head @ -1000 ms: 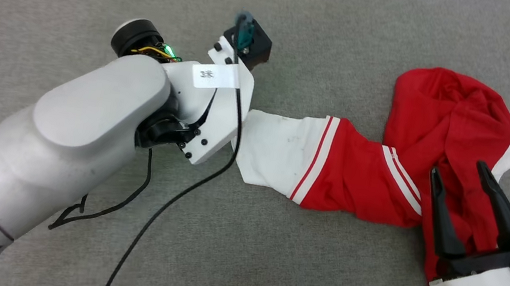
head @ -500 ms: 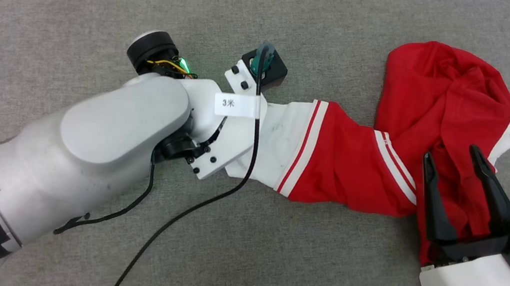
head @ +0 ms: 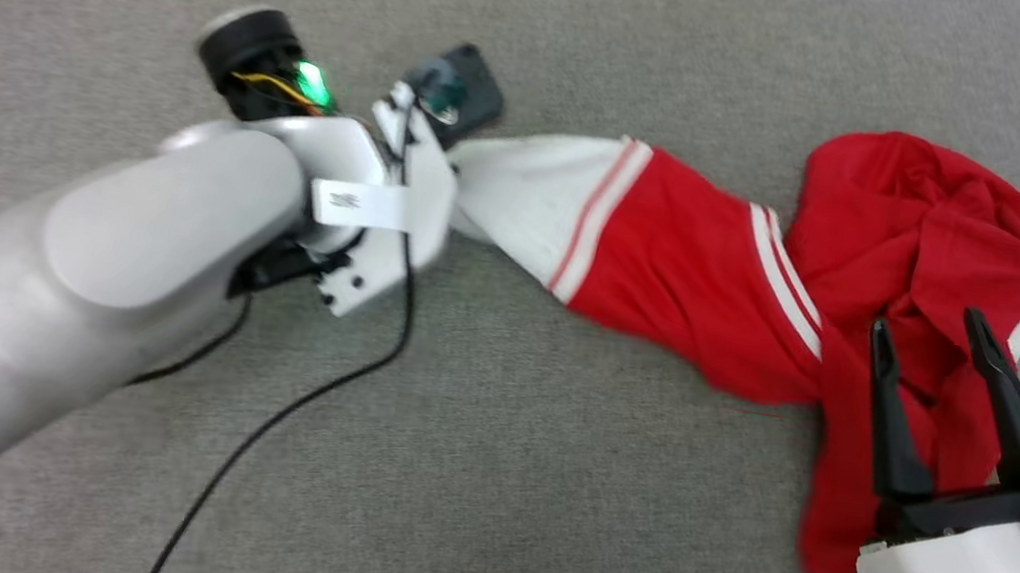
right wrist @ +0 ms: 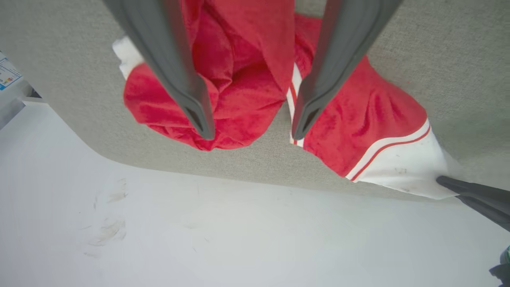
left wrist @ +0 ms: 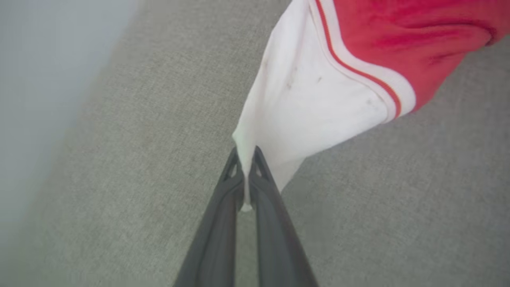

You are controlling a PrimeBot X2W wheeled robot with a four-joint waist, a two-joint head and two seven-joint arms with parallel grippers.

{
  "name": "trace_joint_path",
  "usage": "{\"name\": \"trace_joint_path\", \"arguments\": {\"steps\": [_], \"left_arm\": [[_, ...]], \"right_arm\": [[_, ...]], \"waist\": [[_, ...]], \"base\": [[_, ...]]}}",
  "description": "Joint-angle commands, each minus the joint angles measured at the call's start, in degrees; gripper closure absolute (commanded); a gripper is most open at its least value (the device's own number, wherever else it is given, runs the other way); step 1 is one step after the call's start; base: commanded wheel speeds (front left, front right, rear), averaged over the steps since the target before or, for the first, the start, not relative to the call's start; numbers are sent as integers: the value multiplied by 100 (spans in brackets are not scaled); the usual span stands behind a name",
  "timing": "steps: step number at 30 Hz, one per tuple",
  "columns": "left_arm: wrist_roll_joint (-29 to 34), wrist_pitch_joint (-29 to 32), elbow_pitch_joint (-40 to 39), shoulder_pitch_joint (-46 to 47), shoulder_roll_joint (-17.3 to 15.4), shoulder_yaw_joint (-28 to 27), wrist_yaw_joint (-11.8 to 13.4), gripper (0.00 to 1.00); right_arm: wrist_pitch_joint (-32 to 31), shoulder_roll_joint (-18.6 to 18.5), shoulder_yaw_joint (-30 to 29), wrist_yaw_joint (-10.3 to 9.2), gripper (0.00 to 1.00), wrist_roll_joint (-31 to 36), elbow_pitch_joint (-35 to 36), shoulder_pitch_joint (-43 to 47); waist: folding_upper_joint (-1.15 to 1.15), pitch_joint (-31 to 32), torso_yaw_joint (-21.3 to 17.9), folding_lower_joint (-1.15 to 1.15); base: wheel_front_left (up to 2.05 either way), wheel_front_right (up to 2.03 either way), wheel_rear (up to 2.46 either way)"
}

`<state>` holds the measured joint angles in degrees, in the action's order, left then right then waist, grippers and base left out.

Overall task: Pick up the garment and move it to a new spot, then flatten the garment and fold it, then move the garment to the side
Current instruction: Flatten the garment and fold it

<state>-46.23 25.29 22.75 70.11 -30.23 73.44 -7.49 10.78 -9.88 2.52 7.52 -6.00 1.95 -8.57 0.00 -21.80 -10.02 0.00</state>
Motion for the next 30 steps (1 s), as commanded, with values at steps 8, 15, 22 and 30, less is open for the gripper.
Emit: {"name": "trace_joint_path", "arguments": {"steps": [8,15,22,30], "left_arm": [[216,-1176,595,24,-771,-151,142,100],[103,-1843,876,-468,-1249,-342,495,100],[-236,-2391,1145,-1447,-1657,-421,827,100],[-503,-2731,1778,-2154,-1707,-411,875,100]], "right_arm": [[-121,-5,-103,-6,0,3,133,268],[-223,-50,-133,-6,0,-22,215,380],[-296,-77,-250,-6,0,-44,286,550],[-379,-114,-253,-6,0,-66,343,583]], "waist": [[0,496,502,0],[0,653,634,0],[0,747,723,0],[0,727,732,0]], "base": [[0,0,0],[0,0,0],[0,0,0],[0,0,0]]}}
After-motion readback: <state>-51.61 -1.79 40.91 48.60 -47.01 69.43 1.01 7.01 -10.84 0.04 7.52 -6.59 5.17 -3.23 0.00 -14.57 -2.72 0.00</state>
